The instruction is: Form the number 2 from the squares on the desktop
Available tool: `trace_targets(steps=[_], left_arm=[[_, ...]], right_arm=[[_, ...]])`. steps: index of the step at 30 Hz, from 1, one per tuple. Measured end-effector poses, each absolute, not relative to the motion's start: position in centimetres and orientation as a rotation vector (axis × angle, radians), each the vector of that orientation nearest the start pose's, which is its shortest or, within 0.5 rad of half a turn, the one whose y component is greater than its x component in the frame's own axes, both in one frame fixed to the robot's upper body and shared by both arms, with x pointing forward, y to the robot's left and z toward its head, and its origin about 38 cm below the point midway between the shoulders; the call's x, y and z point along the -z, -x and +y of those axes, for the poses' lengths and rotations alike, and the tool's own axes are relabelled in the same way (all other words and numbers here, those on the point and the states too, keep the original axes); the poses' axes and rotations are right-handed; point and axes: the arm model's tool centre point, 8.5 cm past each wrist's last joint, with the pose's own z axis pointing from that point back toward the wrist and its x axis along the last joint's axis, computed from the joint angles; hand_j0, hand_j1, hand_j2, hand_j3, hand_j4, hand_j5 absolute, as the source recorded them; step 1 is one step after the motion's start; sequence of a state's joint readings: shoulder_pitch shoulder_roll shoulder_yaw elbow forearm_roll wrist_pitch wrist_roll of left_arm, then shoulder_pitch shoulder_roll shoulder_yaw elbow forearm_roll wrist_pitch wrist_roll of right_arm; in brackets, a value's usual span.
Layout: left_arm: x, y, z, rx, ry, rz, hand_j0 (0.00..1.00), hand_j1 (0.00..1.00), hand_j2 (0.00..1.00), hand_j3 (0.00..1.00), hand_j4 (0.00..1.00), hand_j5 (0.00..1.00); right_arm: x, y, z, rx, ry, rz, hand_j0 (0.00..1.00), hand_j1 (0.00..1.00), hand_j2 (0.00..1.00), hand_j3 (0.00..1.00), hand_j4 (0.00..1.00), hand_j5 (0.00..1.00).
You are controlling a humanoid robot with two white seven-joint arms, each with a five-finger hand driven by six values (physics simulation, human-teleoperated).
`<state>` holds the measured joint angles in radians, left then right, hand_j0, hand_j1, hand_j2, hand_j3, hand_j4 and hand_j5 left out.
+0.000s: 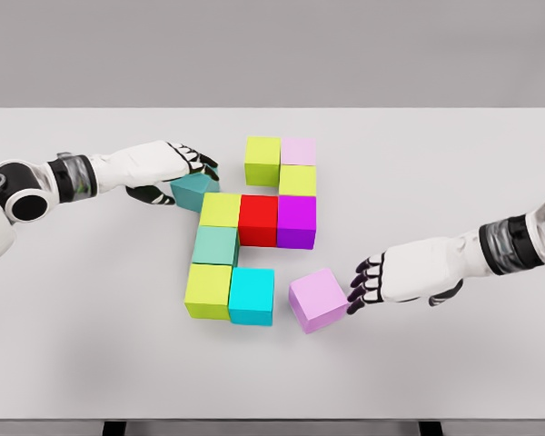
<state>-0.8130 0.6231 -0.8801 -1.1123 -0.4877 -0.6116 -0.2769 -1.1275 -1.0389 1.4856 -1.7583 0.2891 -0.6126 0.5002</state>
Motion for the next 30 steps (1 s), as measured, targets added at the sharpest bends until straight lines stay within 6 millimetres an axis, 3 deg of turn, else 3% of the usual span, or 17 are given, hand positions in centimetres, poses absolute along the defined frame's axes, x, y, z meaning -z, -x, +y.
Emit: trace_targets(steps=[3,20,30], left_arm=[[-16.1,-48.6,25.7,2.033,-0.382,-1.456,0.71,0.71,0.71,0.71,0.71,0.71],[-16.5,-49.4,26.8,2.002,-0.411,-1.438,0.71,0.71,0.71,0.71,0.71,0.71],[-17.4,-51.2,26.6,1.958,-0.437,-1.444,0.71,0.71,0.71,0.71,0.71,0.71]], right_arm=[[-19.2,-34.9,-24.9,3.14,0.038,1.31,1.0,1.0,1.0,1.0,1.0,1.0],[-18.6,-34.6,-23.2,3.103,0.098,1.329,0.99,0.99,0.99,0.99,0.99,0.99],[-18.0,-34.2,-22.2,3.082,0.145,1.335,0.99,0.99,0.99,0.99,0.99,0.99]])
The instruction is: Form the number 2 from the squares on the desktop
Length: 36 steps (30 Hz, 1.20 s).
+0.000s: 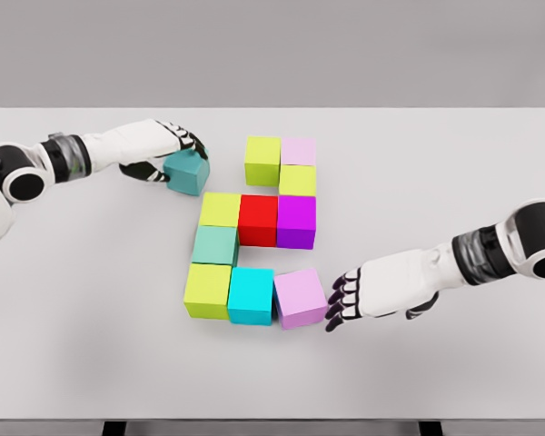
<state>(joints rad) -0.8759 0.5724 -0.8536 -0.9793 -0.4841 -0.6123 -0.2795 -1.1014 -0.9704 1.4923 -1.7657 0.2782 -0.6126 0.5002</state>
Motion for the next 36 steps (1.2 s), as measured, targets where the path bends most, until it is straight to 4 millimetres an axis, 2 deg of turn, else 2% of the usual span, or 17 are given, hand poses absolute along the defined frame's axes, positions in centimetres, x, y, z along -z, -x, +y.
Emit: trace_targets(steps=[13,21,28,32,36], left_arm=[[-18.0,-53.0,25.1,1.924,-0.44,-1.455,0.72,0.72,0.72,0.72,0.72,0.72],[-17.9,-53.4,24.6,1.916,-0.434,-1.456,0.72,0.72,0.72,0.72,0.72,0.72],[-18.0,-53.6,23.3,1.921,-0.42,-1.473,0.72,0.72,0.72,0.72,0.72,0.72],[-17.8,-53.6,22.7,1.925,-0.412,-1.479,0.72,0.72,0.72,0.72,0.72,0.72],[-18.0,-53.7,22.4,1.927,-0.412,-1.485,0.72,0.72,0.72,0.72,0.72,0.72]], right_arm=[[-17.6,-34.0,-21.8,3.078,0.172,1.33,0.99,0.99,0.99,0.99,0.99,0.99],[-17.2,-33.7,-21.4,3.072,0.195,1.328,0.99,0.99,0.99,0.99,0.99,0.99],[-17.1,-33.7,-21.4,3.073,0.198,1.324,0.99,0.99,0.99,0.99,0.99,0.99],[-17.7,-34.1,-23.1,3.111,0.139,1.315,1.0,1.0,1.0,1.0,1.0,1.0],[-20.3,-35.2,-25.9,3.143,-0.03,1.364,1.0,1.0,1.0,1.0,1.0,1.0]])
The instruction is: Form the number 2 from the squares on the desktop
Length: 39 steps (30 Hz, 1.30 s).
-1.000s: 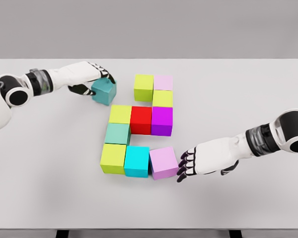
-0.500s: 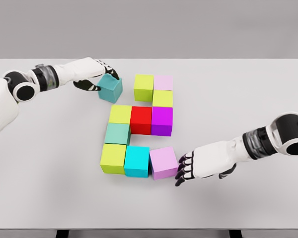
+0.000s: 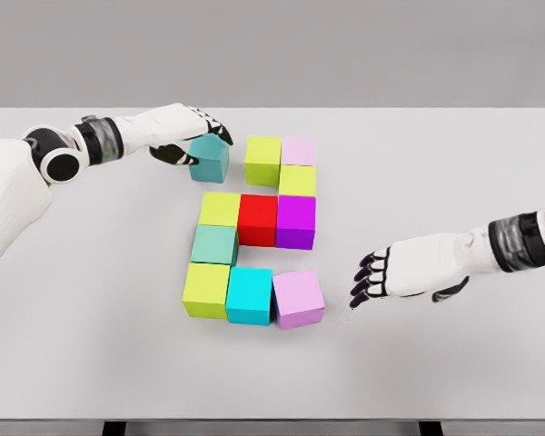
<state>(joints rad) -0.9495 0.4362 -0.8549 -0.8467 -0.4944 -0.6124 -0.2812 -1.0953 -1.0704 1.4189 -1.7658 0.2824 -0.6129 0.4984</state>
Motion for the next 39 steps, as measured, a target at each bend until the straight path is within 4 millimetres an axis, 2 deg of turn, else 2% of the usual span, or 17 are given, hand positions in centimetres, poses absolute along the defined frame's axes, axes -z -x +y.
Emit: trace_targets(steps=[4,7,12,15,18,25,28,31,39], left_arm=[[-17.8,-53.8,22.3,1.923,-0.408,-1.481,0.73,0.73,0.73,0.73,0.73,0.73],[-17.9,-54.0,22.2,1.919,-0.41,-1.479,0.73,0.73,0.73,0.73,0.73,0.73],[-17.7,-54.1,22.3,1.914,-0.409,-1.471,0.74,0.74,0.74,0.74,0.74,0.74],[-17.7,-54.2,22.2,1.913,-0.408,-1.47,0.74,0.74,0.74,0.74,0.74,0.74],[-17.7,-54.2,22.1,1.912,-0.407,-1.471,0.75,0.75,0.75,0.75,0.75,0.75],[-17.9,-54.3,22.3,1.904,-0.411,-1.472,0.93,0.93,0.93,0.93,0.93,0.93],[-18.2,-54.4,22.4,1.895,-0.414,-1.481,0.99,0.99,0.99,0.99,0.99,0.99],[-18.5,-54.4,22.5,1.887,-0.416,-1.492,1.0,1.0,1.0,1.0,1.0,1.0],[-19.0,-54.3,26.3,1.853,-0.463,-1.454,1.0,1.0,1.0,1.0,1.0,1.0]], right_arm=[[-22.3,-36.0,-26.6,3.112,-0.131,1.452,1.0,1.0,1.0,1.0,1.0,1.0],[-22.9,-36.3,-25.6,3.046,-0.137,1.551,0.99,0.99,0.99,0.99,0.99,0.99],[-22.5,-36.2,-23.1,2.969,-0.068,1.626,0.99,0.99,0.99,0.99,0.99,0.99],[-22.4,-36.2,-22.4,2.949,-0.047,1.636,0.99,0.99,0.99,0.99,0.99,0.99],[-21.5,-35.8,-21.6,2.945,0.006,1.636,0.99,0.99,0.99,0.99,0.99,0.99],[-20.3,-35.4,-20.9,2.955,0.048,1.593,0.99,0.99,0.99,0.99,0.99,0.99],[-20.2,-35.4,-20.8,2.954,0.044,1.577,0.99,0.99,0.99,0.99,0.99,0.99],[-20.1,-35.4,-20.6,2.951,0.041,1.568,0.99,0.99,0.99,0.99,0.99,0.99],[-19.9,-35.4,-21.6,2.978,0.003,1.538,0.99,0.99,0.99,0.99,0.99,0.99]])
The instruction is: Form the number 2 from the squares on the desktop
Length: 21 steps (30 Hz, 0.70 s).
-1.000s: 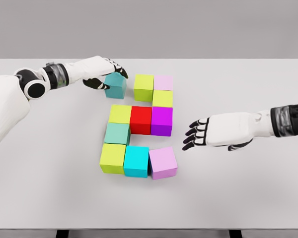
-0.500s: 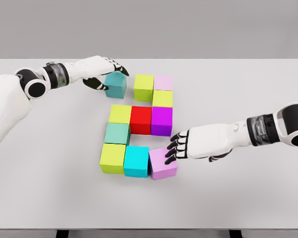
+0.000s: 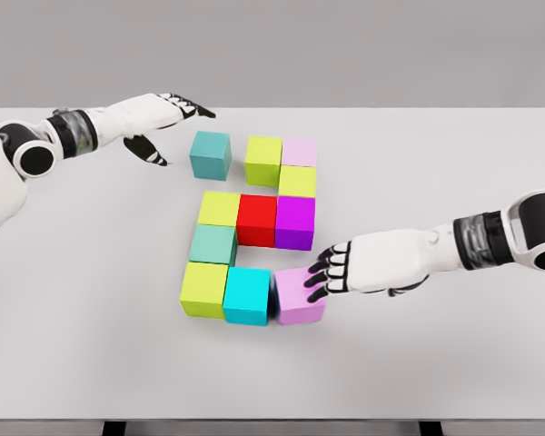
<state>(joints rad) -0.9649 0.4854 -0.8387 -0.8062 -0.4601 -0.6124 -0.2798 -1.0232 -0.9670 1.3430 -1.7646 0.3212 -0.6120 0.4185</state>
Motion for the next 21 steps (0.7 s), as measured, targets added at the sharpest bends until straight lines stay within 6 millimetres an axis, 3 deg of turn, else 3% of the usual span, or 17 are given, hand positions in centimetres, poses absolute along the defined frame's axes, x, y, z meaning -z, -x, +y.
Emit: trace_targets(steps=[4,12,16,21], left_arm=[[-18.7,-54.2,27.4,1.848,-0.474,-1.429,1.0,1.0,1.0,1.0,1.0,1.0],[-18.1,-54.2,28.9,1.837,-0.491,-1.383,1.0,1.0,1.0,1.0,1.0,1.0],[-17.4,-54.1,29.4,1.839,-0.489,-1.355,0.91,0.91,0.91,0.91,0.91,0.91],[-17.2,-53.9,29.9,1.852,-0.498,-1.332,0.88,0.88,0.88,0.88,0.88,0.88]], right_arm=[[-20.1,-35.5,-22.7,3.003,-0.026,1.527,0.99,0.99,0.99,0.99,0.99,0.99],[-20.3,-35.5,-22.9,3.004,-0.034,1.532,0.99,0.99,0.99,0.99,0.99,0.99],[-20.9,-35.7,-23.1,2.995,-0.053,1.558,1.0,1.0,1.0,1.0,1.0,1.0],[-21.5,-35.9,-23.5,2.994,-0.075,1.588,1.0,1.0,1.0,1.0,1.0,1.0]])
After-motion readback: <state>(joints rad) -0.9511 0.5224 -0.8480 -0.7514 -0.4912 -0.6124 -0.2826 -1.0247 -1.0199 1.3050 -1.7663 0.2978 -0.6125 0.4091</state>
